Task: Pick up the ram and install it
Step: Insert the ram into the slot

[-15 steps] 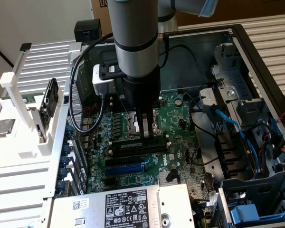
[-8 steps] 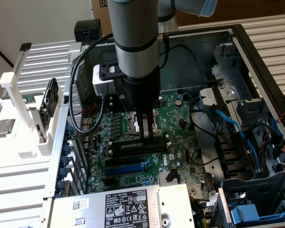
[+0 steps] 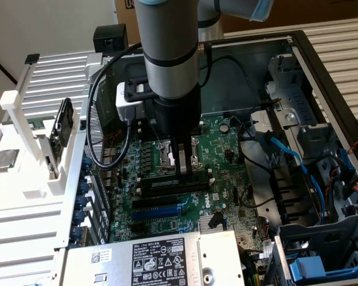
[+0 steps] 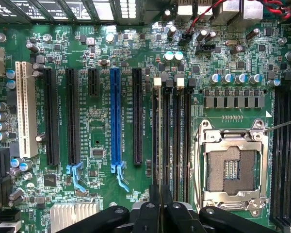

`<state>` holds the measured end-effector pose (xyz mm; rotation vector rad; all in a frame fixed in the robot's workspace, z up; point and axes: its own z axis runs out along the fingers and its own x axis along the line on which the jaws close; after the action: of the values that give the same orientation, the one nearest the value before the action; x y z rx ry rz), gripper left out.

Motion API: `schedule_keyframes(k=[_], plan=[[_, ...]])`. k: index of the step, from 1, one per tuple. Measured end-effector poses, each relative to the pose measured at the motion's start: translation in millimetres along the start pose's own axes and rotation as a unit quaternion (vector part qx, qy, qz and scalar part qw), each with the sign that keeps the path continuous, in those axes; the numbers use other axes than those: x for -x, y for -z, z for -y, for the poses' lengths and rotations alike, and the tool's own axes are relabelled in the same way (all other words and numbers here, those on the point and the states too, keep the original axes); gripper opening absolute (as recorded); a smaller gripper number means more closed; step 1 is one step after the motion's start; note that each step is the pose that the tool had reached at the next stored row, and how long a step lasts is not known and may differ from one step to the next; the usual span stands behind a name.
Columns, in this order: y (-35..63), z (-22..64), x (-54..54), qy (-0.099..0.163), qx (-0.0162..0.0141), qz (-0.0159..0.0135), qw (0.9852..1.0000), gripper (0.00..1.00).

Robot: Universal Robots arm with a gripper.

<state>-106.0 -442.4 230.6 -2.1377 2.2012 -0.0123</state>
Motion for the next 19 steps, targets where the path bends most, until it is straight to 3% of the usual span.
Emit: schedule_keyframes(k=[19], plan=[[-2.4, -0.2, 0.8, 0.0, -0.0011, 0.0, 1.0, 0.12]])
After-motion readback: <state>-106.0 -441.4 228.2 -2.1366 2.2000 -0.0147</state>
